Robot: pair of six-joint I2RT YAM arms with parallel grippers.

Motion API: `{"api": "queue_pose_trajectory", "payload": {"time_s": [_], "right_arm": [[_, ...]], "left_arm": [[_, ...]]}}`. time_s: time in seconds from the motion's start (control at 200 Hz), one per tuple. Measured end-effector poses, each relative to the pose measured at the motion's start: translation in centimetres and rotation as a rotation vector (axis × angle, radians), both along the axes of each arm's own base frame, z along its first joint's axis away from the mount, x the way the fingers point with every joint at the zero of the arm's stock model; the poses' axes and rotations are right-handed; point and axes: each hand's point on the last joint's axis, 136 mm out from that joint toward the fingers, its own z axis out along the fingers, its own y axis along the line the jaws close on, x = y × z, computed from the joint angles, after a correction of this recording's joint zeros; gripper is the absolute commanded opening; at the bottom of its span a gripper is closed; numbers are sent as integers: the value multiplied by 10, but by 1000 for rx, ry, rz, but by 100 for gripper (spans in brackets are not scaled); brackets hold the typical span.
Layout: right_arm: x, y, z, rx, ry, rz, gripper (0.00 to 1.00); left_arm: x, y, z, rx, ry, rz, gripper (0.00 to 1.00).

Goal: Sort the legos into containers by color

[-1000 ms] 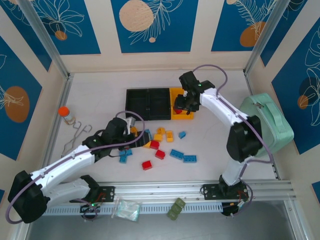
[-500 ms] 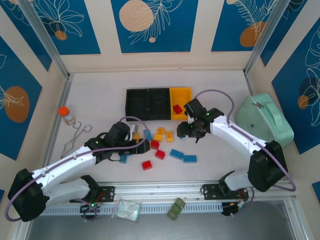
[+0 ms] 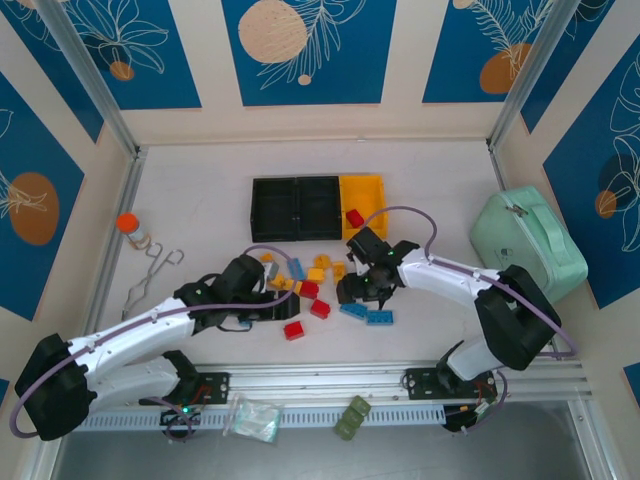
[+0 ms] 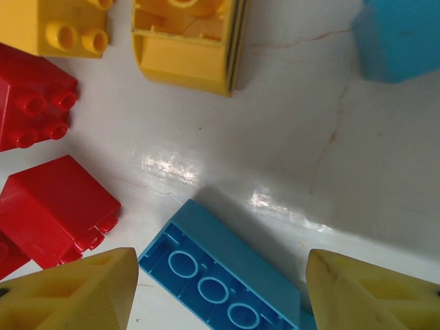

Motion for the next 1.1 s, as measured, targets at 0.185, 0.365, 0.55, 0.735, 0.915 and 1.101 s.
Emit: {"api": "queue_pose_trajectory", "payload": {"time_s": [0.185,0.365,0.55,0.735,0.915,1.101], "right_arm": [[-7,8,-3,3,7,20,65],[-17,15,-5,-3,19,49,61],[-32,18,-16,-54,48,81,58],[-36,11,-26,-146,53,78,38],[-31,11,-22,-178,32,72,29],[-17,15,-4,-180,-4,60,28]], "left_arm": [[-1,1,-3,4,1,6,78],[-3,3,-10,13,13,17,78],[-3,3,-11,11,15,21,78],[-4,4,-14,14,19,25,78],[-4,4,-14,15,17,27,78],[0,6,-9,1,5,69,79]]}}
